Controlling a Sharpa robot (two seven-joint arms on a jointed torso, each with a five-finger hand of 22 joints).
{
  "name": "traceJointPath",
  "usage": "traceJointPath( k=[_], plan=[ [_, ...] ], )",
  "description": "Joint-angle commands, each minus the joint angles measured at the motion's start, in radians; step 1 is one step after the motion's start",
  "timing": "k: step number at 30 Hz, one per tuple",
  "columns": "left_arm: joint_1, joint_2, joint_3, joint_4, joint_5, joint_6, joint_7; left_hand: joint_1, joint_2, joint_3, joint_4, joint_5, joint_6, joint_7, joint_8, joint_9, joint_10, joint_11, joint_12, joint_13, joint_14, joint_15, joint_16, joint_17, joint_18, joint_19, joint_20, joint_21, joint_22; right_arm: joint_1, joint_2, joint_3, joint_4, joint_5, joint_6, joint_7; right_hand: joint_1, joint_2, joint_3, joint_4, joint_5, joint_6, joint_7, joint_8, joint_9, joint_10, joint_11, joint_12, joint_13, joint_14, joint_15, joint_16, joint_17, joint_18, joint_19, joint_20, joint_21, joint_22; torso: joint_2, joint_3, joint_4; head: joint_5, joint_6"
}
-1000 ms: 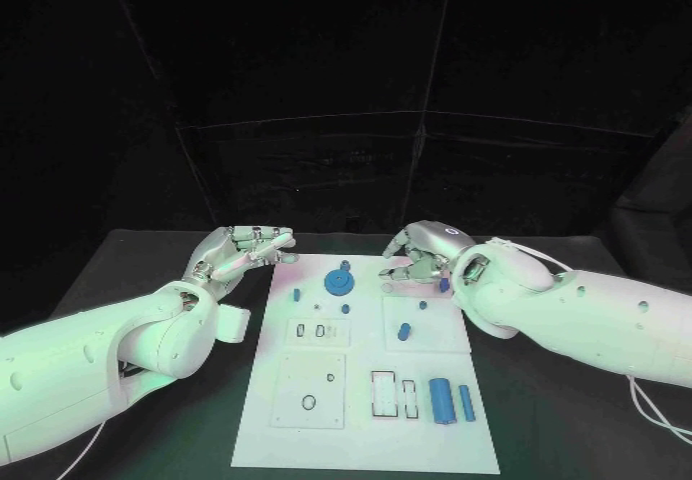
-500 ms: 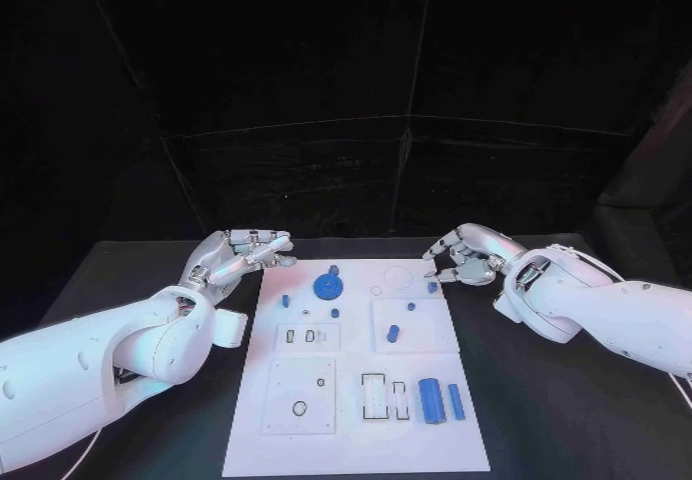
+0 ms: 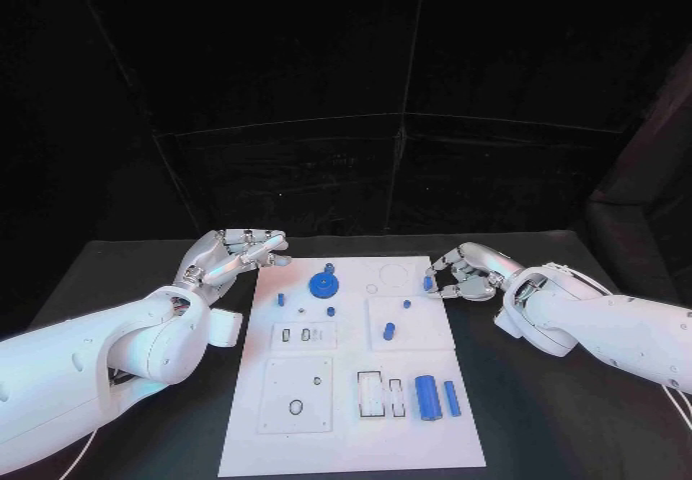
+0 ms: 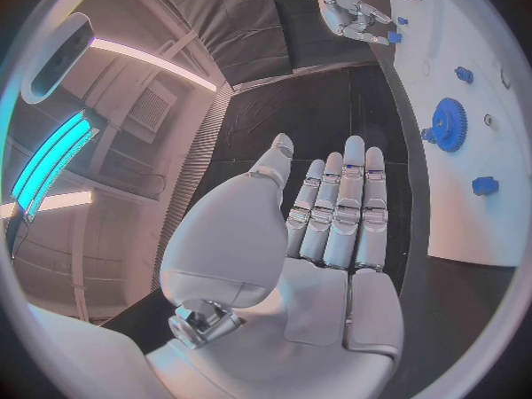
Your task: Assemble the parts on the task board
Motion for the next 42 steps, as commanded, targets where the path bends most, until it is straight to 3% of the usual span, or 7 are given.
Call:
traceJointPath(
  k=[1, 18, 26, 42],
  plan=[
    [0.001, 0.002, 0.001, -0.001, -0.004, 0.014, 0.004, -0.001, 0.007, 0.001, -0.005, 0.001, 0.009, 0.000, -0.001, 0.001, 0.007, 0.002, 0.002, 0.001, -0.005, 0.000, -0.005, 0.001, 0.006, 0.005, 0.003, -0.005, -0.001, -0.003, 0.007, 0.001, -0.015, 0.021, -0.006, 0.024, 0.008, 0.005, 0.000, -0.008, 0.000, -0.011, 0.000, -0.007, -0.001, 0.005, -0.002, -0.006, 0.101, 0.075, -0.002, -0.001, 0.128, -0.004, -0.004, -0.005, -0.002, -0.001, 0.000, -0.0014, 0.0028, 0.000, -0.002],
    [-0.001, 0.004, 0.001, -0.008, -0.004, 0.014, 0.003, -0.001, 0.006, 0.000, -0.006, 0.001, 0.009, 0.000, -0.002, 0.001, 0.007, 0.002, 0.001, 0.001, -0.005, 0.000, -0.006, 0.001, 0.006, 0.005, 0.003, -0.006, -0.001, -0.009, 0.027, 0.001, -0.044, 0.050, -0.033, 0.036, 0.007, 0.023, 0.005, -0.011, 0.002, -0.015, 0.003, -0.010, 0.001, 0.007, 0.001, -0.003, 0.105, 0.076, 0.000, 0.000, 0.132, -0.004, -0.002, -0.003, -0.001, 0.002, -0.001, -0.0027, 0.0010, 0.000, -0.006],
    [-0.001, 0.004, 0.001, -0.009, -0.004, 0.015, 0.002, -0.001, 0.006, 0.000, -0.006, 0.001, 0.009, 0.000, -0.002, 0.001, 0.007, 0.002, 0.001, 0.001, -0.005, 0.000, -0.006, 0.001, 0.006, 0.005, 0.003, -0.006, -0.001, -0.009, 0.031, 0.001, -0.043, 0.051, -0.022, 0.028, 0.007, 0.027, 0.007, -0.014, -0.002, -0.008, 0.002, -0.006, 0.003, 0.007, 0.001, -0.002, 0.106, 0.076, 0.000, 0.000, 0.132, -0.004, -0.001, -0.002, 0.000, 0.003, -0.001, -0.0026, 0.0011, -0.002, -0.006],
    [-0.001, 0.004, 0.001, -0.009, -0.004, 0.016, -0.001, -0.001, 0.006, 0.000, -0.006, 0.001, 0.009, 0.000, -0.002, 0.001, 0.007, 0.002, 0.001, 0.001, -0.005, 0.000, -0.006, 0.001, 0.006, 0.005, 0.003, -0.006, -0.001, -0.009, 0.049, 0.001, -0.055, 0.033, 0.009, -0.005, 0.020, 0.061, 0.040, -0.037, -0.034, 0.051, -0.011, 0.017, 0.008, 0.011, -0.011, 0.003, 0.112, 0.077, -0.008, 0.001, 0.135, -0.005, 0.002, -0.009, 0.002, 0.008, -0.001, -0.0026, 0.0021, -0.001, -0.011]
  ],
)
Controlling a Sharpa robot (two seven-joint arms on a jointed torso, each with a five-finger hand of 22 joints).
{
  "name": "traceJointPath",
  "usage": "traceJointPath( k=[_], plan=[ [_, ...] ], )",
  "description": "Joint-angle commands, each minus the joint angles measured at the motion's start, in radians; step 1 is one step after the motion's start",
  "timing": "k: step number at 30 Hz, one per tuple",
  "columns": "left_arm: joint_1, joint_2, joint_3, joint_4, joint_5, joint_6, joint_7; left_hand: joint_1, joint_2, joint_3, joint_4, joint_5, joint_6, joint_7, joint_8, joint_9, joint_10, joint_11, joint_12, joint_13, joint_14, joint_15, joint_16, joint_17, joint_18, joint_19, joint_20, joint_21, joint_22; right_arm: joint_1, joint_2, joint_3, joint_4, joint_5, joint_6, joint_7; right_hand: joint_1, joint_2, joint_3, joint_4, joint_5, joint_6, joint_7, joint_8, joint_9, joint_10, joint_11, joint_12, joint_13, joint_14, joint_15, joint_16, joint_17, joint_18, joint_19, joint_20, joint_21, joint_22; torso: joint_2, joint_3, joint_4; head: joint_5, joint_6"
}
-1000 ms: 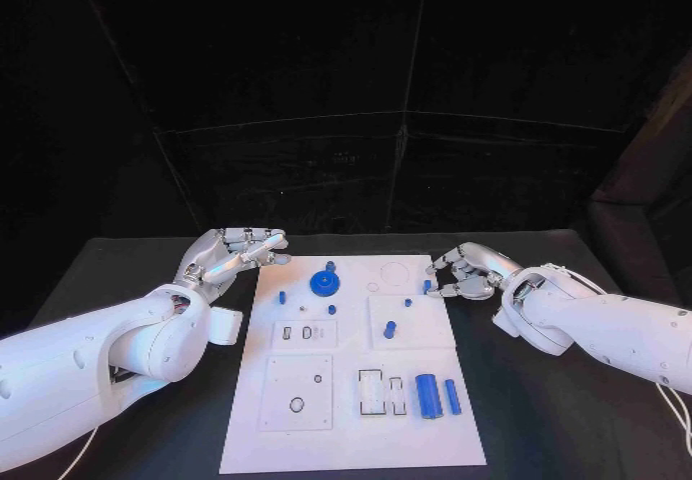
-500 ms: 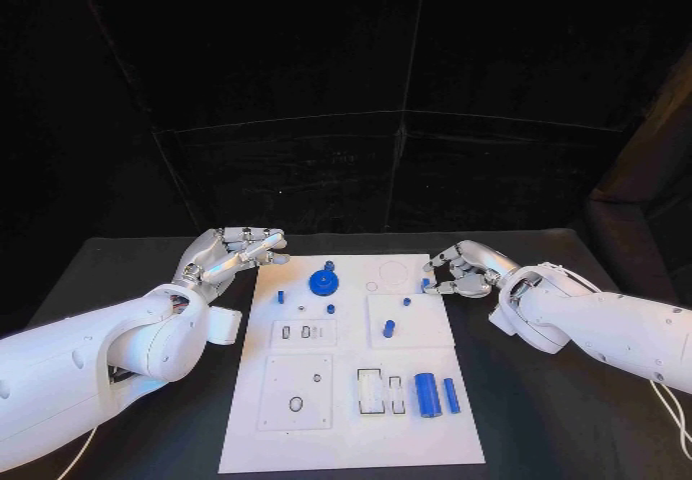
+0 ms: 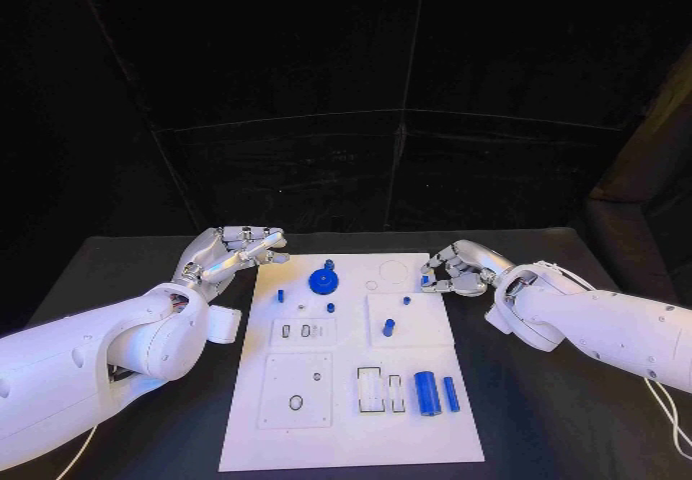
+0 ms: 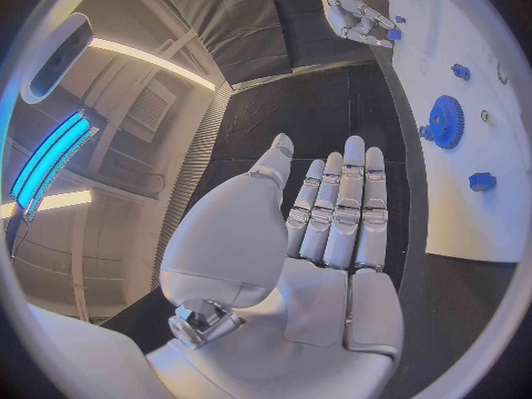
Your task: Assemble the parts on the task board
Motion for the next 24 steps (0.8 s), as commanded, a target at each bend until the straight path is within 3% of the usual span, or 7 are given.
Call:
traceJointPath(
  k=[1, 24],
  plan=[
    [0.001, 0.000, 0.001, 0.001, -0.004, 0.013, 0.002, -0.001, 0.006, 0.000, -0.006, 0.001, 0.009, 0.000, -0.002, 0.001, 0.007, 0.002, 0.001, 0.001, -0.005, 0.000, -0.006, 0.002, 0.006, 0.005, 0.003, -0.006, -0.001, 0.001, 0.005, 0.000, -0.003, -0.011, 0.018, -0.018, 0.002, 0.011, 0.008, -0.004, -0.006, 0.013, -0.002, 0.005, 0.001, 0.013, -0.011, -0.006, 0.109, 0.077, -0.009, 0.001, 0.136, -0.005, 0.002, -0.009, 0.003, 0.002, 0.000, 0.0003, 0.0003, 0.002, -0.001],
    [0.001, 0.000, 0.001, 0.000, -0.004, 0.013, 0.001, -0.001, 0.008, 0.000, -0.008, 0.001, 0.008, 0.000, -0.003, 0.000, 0.006, 0.003, -0.001, 0.000, -0.005, 0.000, -0.008, 0.002, 0.006, 0.006, 0.003, -0.007, -0.002, 0.001, 0.020, 0.000, -0.022, -0.040, 0.022, -0.053, 0.001, 0.018, 0.020, -0.009, -0.011, 0.028, -0.006, 0.007, 0.000, 0.014, -0.015, -0.004, 0.112, 0.078, -0.013, 0.002, 0.138, -0.006, 0.005, -0.013, 0.005, 0.008, -0.001, 0.0005, 0.0000, 0.001, -0.006]
  ],
)
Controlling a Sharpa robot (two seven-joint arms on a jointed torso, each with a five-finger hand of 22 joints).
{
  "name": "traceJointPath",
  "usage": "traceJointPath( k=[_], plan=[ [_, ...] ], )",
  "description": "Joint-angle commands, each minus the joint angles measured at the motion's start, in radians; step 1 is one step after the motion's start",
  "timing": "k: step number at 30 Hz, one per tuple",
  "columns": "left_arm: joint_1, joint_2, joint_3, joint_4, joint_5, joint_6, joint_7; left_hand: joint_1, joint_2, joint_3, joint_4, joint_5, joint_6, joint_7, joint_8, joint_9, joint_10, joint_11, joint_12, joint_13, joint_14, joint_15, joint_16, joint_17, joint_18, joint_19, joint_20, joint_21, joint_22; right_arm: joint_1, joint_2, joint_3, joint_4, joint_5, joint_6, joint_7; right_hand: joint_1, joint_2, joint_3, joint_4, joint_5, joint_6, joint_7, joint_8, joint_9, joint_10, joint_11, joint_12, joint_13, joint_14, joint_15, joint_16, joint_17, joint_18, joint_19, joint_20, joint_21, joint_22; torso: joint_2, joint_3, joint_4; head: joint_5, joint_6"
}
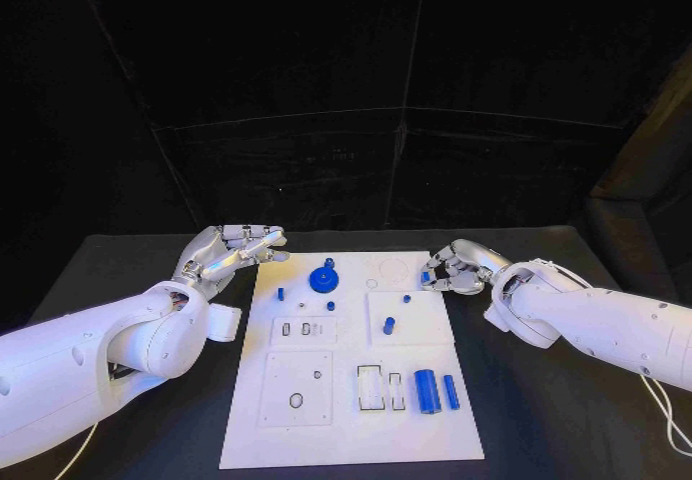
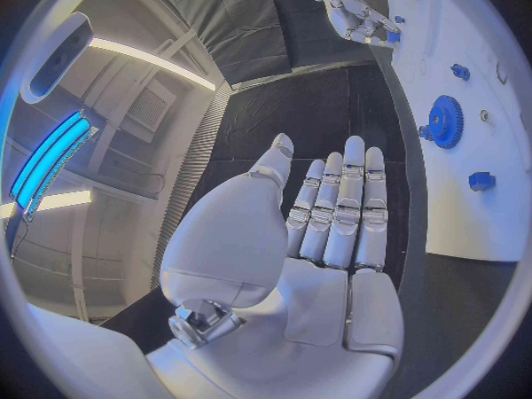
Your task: Assemble the parts on the task board
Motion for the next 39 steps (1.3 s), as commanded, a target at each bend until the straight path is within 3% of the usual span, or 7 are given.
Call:
traceJointPath(
  k=[1, 15, 27, 31, 39],
  plan=[
    [0.001, 0.000, 0.001, 0.001, -0.004, 0.011, 0.003, -0.001, 0.008, 0.000, -0.008, 0.001, 0.008, 0.000, -0.003, 0.000, 0.006, 0.003, -0.001, 0.000, -0.005, 0.000, -0.004, 0.002, 0.006, 0.006, 0.003, -0.007, -0.001, 0.001, 0.003, 0.000, -0.002, -0.016, 0.011, -0.013, 0.000, 0.008, 0.006, -0.002, -0.004, 0.008, 0.000, 0.004, 0.001, 0.013, -0.009, -0.003, 0.112, 0.079, -0.008, 0.002, 0.138, -0.006, -0.002, -0.006, 0.005, 0.001, 0.000, -0.0001, -0.0002, 0.000, 0.000],
    [0.001, 0.000, 0.001, 0.001, -0.004, 0.012, 0.002, 0.000, 0.008, 0.000, -0.008, 0.001, 0.008, 0.000, -0.004, 0.000, 0.006, 0.003, -0.002, 0.000, -0.005, 0.000, -0.004, 0.002, 0.006, 0.006, 0.003, -0.007, -0.001, 0.001, 0.008, 0.000, -0.003, -0.015, -0.005, 0.004, -0.006, 0.020, 0.029, -0.009, -0.006, 0.049, -0.014, 0.014, 0.002, 0.020, -0.020, 0.006, 0.121, 0.081, -0.017, 0.004, 0.144, -0.007, 0.001, -0.013, 0.007, 0.006, 0.000, 0.0003, -0.0005, 0.002, -0.003],
    [0.001, 0.000, 0.001, -0.001, -0.004, 0.012, 0.000, 0.000, 0.008, 0.000, -0.008, 0.001, 0.008, 0.000, -0.004, 0.000, 0.006, 0.003, -0.002, 0.000, -0.005, 0.000, -0.004, 0.002, 0.006, 0.006, 0.003, -0.007, -0.001, 0.001, 0.006, 0.000, 0.006, -0.005, -0.078, 0.022, -0.013, 0.035, 0.058, -0.017, -0.003, 0.090, -0.031, 0.023, 0.004, 0.029, -0.035, 0.017, 0.132, 0.083, -0.029, 0.006, 0.152, -0.009, 0.006, -0.025, 0.011, 0.014, 0.000, 0.0006, -0.0004, 0.003, -0.005],
    [0.001, 0.000, 0.001, -0.002, -0.004, 0.012, 0.000, 0.000, 0.008, 0.000, -0.008, 0.001, 0.008, 0.000, -0.004, 0.000, 0.006, 0.003, -0.002, 0.000, -0.005, 0.000, -0.004, 0.002, 0.006, 0.006, 0.003, -0.007, -0.001, 0.001, -0.003, 0.001, 0.032, -0.005, -0.111, 0.017, -0.013, 0.040, 0.068, -0.020, -0.003, 0.097, -0.034, 0.023, 0.005, 0.030, -0.038, 0.018, 0.133, 0.083, -0.032, 0.007, 0.154, -0.010, 0.008, -0.028, 0.013, 0.018, -0.002, 0.0007, -0.0004, 0.007, -0.006],
    [0.001, 0.002, 0.001, -0.010, -0.004, 0.014, -0.002, 0.000, 0.008, -0.001, -0.009, 0.001, 0.008, 0.001, -0.004, 0.000, 0.005, 0.003, -0.003, 0.000, -0.005, 0.000, -0.005, 0.002, 0.006, 0.006, 0.003, -0.008, -0.002, 0.006, -0.033, 0.002, 0.154, -0.037, -0.150, -0.061, -0.023, 0.034, 0.073, -0.021, -0.002, 0.103, -0.037, 0.022, 0.005, 0.030, -0.040, 0.016, 0.132, 0.084, -0.035, 0.008, 0.156, -0.011, 0.012, -0.031, 0.016, 0.024, -0.006, -0.0032, 0.0024, 0.008, -0.004]
  ],
)
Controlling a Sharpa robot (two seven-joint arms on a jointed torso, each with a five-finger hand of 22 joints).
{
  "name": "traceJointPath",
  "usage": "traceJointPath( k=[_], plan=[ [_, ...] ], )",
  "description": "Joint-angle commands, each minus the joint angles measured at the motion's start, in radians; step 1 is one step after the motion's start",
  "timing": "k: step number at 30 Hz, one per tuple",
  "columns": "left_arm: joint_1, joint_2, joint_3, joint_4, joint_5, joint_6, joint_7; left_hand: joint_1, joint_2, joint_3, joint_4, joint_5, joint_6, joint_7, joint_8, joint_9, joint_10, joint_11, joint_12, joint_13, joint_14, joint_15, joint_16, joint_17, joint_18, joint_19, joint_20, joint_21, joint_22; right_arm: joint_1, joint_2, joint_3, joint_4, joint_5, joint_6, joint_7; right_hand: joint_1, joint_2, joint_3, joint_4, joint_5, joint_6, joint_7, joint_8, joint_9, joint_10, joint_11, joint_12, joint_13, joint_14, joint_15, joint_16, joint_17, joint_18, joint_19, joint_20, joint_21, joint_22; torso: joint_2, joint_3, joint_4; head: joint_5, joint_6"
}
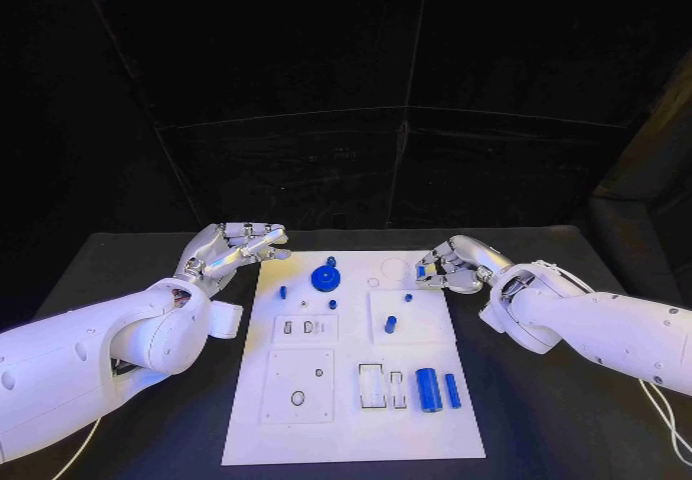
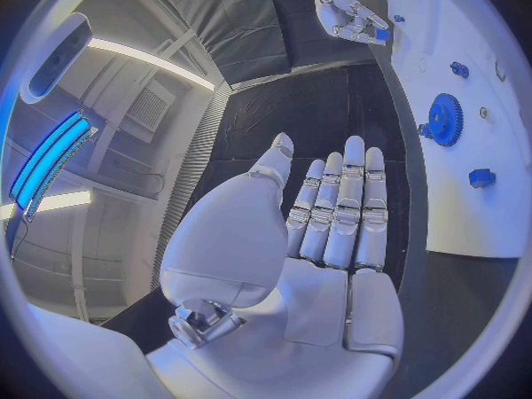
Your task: Assemble the parts on the task board
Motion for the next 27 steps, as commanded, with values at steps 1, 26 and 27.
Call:
traceJointPath(
  k=[1, 26, 27],
  plan=[
    [0.001, 0.003, 0.001, -0.004, -0.004, 0.014, 0.001, 0.000, 0.009, 0.000, -0.004, 0.001, 0.008, 0.001, -0.004, 0.000, 0.005, 0.003, -0.003, 0.000, -0.005, 0.000, -0.005, 0.002, 0.006, 0.006, 0.003, -0.004, -0.001, 0.008, -0.001, 0.001, 0.048, -0.036, -0.056, -0.071, -0.003, 0.009, 0.007, -0.001, 0.000, 0.024, -0.014, 0.002, 0.005, 0.032, -0.006, 0.003, 0.135, 0.085, -0.008, 0.004, 0.156, -0.011, 0.001, -0.007, 0.003, 0.001, -0.006, -0.0031, 0.0034, 0.003, -0.002],
    [0.003, 0.024, 0.001, -0.033, -0.004, 0.026, -0.015, -0.002, 0.019, -0.004, -0.013, 0.001, 0.027, -0.007, -0.004, 0.001, 0.043, -0.007, 0.003, 0.004, 0.018, -0.009, -0.004, 0.014, 0.007, 0.021, -0.003, -0.006, -0.004, 0.000, 0.274, 0.000, 0.091, -0.312, 0.064, -0.307, -0.011, 0.010, 0.018, -0.002, -0.006, 0.027, -0.016, -0.001, 0.005, 0.030, -0.008, 0.000, 0.133, 0.084, -0.010, 0.002, 0.151, -0.011, 0.002, -0.009, 0.003, 0.001, -0.034, -0.0223, 0.0188, 0.055, -0.037],
    [0.003, 0.024, 0.001, -0.033, -0.004, 0.026, -0.015, -0.002, 0.019, -0.005, -0.013, 0.001, 0.027, -0.007, -0.004, 0.001, 0.043, -0.007, 0.003, 0.004, 0.018, -0.009, -0.004, 0.014, 0.007, 0.021, -0.003, -0.006, -0.004, -0.003, 0.282, -0.001, 0.088, -0.321, 0.069, -0.314, -0.011, 0.010, 0.018, -0.002, -0.006, 0.027, -0.016, -0.001, 0.005, 0.030, -0.008, 0.000, 0.133, 0.084, -0.010, 0.002, 0.151, -0.011, 0.002, -0.009, 0.003, 0.001, -0.033, -0.0209, 0.0178, 0.057, -0.037]
  ],
)
